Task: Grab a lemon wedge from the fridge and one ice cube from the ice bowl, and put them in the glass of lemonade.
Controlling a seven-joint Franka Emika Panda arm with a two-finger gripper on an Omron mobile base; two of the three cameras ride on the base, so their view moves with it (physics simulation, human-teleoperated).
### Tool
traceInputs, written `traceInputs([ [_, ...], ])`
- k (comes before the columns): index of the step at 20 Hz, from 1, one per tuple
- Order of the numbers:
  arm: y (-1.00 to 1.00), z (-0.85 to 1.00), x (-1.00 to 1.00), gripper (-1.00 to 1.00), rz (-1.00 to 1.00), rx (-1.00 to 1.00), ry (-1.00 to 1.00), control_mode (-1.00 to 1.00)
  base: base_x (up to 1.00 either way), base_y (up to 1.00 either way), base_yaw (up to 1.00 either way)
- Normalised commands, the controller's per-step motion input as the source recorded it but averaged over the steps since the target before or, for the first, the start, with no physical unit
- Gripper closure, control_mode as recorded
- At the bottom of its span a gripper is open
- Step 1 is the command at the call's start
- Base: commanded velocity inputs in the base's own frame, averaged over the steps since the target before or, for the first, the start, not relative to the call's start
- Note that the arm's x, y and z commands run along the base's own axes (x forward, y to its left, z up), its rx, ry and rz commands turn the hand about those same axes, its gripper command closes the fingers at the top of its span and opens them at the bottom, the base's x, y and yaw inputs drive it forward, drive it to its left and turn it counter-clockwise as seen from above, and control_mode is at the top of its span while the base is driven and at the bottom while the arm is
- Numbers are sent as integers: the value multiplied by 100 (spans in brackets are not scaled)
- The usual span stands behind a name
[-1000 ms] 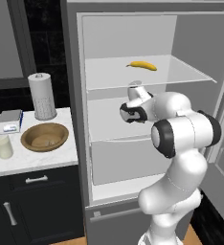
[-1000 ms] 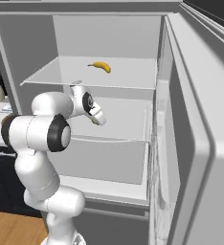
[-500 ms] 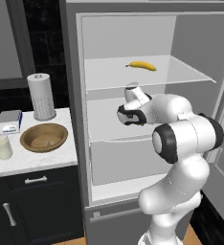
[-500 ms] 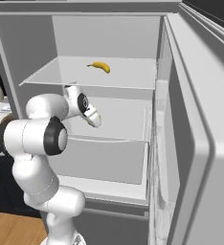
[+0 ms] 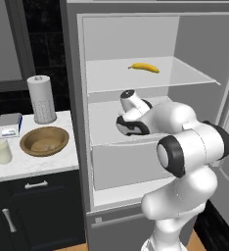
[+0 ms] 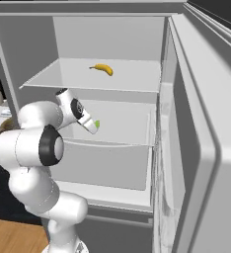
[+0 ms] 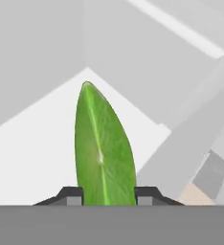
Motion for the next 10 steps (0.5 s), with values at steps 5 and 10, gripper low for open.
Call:
traceInputs([
  [5,16,-15,-100,100,0,0,-9,-100,0,0,0],
  [10,0,3,-100,100,0,4,-15,-100,0,0,0],
])
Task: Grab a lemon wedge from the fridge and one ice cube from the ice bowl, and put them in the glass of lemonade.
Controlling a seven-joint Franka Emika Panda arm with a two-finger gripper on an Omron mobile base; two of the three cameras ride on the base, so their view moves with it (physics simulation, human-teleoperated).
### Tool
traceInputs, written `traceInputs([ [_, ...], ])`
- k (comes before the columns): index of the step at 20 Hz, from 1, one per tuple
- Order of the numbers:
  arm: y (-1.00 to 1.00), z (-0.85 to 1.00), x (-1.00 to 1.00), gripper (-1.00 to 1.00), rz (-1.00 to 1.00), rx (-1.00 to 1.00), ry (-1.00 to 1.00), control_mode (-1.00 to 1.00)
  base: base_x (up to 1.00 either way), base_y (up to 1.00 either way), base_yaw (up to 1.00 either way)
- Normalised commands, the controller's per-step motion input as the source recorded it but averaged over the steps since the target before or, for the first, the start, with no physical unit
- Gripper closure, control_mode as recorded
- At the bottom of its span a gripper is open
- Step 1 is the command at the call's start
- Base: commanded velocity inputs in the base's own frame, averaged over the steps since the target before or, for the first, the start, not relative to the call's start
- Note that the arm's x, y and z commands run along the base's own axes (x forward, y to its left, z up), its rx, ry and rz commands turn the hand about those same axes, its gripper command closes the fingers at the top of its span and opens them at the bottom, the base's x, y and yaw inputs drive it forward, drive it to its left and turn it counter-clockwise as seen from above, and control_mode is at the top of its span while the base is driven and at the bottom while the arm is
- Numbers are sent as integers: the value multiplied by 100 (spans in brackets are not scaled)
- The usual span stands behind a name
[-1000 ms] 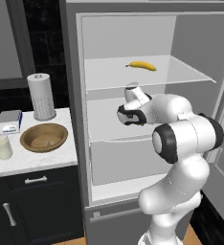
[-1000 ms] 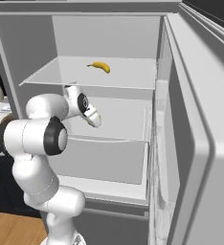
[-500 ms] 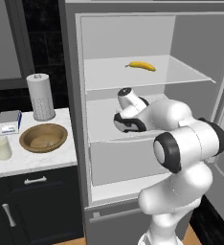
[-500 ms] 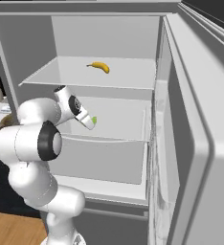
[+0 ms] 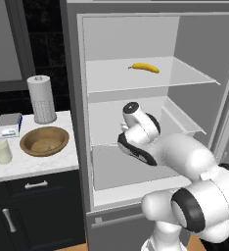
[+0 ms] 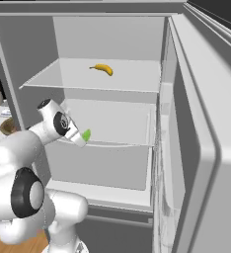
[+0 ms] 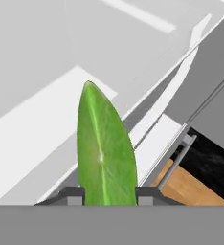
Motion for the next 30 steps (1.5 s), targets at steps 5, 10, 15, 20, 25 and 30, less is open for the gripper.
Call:
traceInputs([
  [5,-2,17,-100,100,0,9,-18,-100,0,0,0],
  [10,0,61,-100,100,0,14,-5,-100,0,0,0],
  [15,0,89,-100,100,0,8,-6,-100,0,0,0],
  [20,0,99,-88,100,0,1,-13,-100,0,0,0],
  [25,0,31,-83,100,7,1,-3,-100,0,0,0],
  [30,-9,0,-27,100,24,1,0,-100,0,0,0],
])
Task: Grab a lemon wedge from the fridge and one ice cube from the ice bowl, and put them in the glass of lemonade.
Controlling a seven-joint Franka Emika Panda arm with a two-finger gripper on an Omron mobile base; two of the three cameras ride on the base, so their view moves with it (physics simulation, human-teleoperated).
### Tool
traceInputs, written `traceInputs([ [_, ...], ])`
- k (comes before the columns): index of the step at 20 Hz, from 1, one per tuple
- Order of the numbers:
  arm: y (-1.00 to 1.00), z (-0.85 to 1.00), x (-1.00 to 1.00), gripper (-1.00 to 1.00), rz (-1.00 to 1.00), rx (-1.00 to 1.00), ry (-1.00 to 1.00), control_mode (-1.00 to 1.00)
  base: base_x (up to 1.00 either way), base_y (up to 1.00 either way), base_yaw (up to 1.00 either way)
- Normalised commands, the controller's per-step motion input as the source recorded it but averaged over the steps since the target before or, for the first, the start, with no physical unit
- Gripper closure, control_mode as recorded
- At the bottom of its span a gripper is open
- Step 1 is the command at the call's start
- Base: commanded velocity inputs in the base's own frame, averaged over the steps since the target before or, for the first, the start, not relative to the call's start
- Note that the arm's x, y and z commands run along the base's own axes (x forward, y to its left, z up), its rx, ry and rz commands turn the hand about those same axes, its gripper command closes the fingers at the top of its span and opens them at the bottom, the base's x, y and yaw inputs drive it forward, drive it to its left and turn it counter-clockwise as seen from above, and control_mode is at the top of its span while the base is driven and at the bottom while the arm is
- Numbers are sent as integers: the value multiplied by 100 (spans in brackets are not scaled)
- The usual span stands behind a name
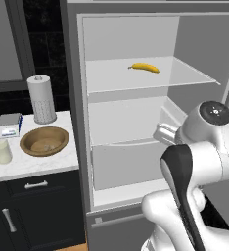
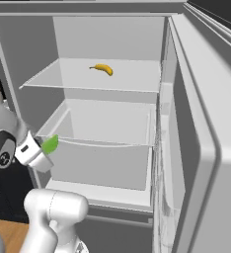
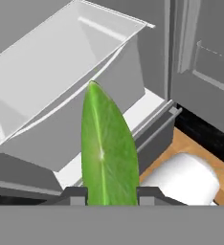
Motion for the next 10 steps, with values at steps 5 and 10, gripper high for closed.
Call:
traceInputs([
  [5,-11,0,-3,100,25,1,-1,-100,0,0,0],
  [10,0,-2,-13,100,4,0,0,100,-35,2,4],
])
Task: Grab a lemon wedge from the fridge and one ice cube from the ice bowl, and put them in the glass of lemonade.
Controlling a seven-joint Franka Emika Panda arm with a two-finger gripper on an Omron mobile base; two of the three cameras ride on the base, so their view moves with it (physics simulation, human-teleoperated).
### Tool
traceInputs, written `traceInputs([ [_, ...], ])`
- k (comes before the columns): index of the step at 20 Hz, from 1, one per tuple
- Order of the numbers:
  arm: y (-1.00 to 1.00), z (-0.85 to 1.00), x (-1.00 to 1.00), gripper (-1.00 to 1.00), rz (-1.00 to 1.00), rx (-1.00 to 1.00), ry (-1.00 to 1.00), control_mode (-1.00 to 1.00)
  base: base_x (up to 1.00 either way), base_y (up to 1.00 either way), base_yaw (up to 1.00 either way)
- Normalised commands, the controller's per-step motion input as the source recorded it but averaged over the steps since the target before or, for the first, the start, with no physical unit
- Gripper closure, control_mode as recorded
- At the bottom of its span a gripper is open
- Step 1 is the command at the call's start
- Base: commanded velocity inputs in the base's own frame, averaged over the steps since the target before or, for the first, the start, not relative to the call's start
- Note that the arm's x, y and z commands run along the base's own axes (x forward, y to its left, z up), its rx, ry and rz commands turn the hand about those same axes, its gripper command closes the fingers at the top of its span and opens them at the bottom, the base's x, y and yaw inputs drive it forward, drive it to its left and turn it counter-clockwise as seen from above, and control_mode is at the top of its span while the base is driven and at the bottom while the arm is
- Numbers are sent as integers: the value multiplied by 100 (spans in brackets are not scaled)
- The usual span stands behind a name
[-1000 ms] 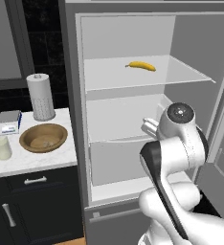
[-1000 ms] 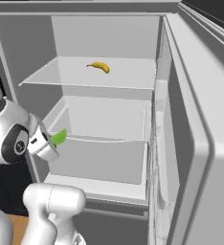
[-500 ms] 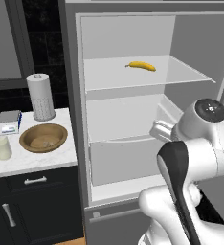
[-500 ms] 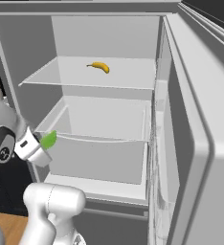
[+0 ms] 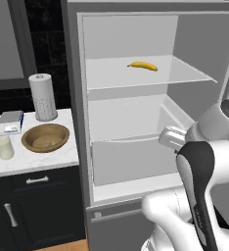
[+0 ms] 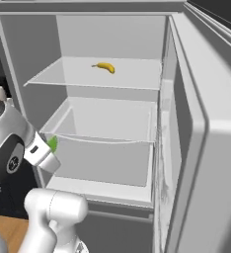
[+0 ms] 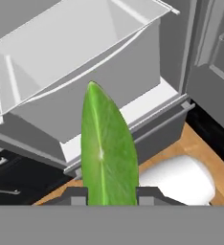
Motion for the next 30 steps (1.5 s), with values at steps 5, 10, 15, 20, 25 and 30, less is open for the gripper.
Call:
traceInputs([
  [5,0,0,0,100,0,0,0,100,-69,31,3],
  [10,0,0,0,100,0,0,0,100,-54,68,0],
  [15,0,0,0,100,0,0,0,100,-7,99,0],
  [20,0,0,0,100,0,0,0,100,7,100,-1],
  [25,0,0,0,100,0,0,0,100,26,80,-1],
  [30,0,0,0,100,0,0,0,100,50,45,-3],
])
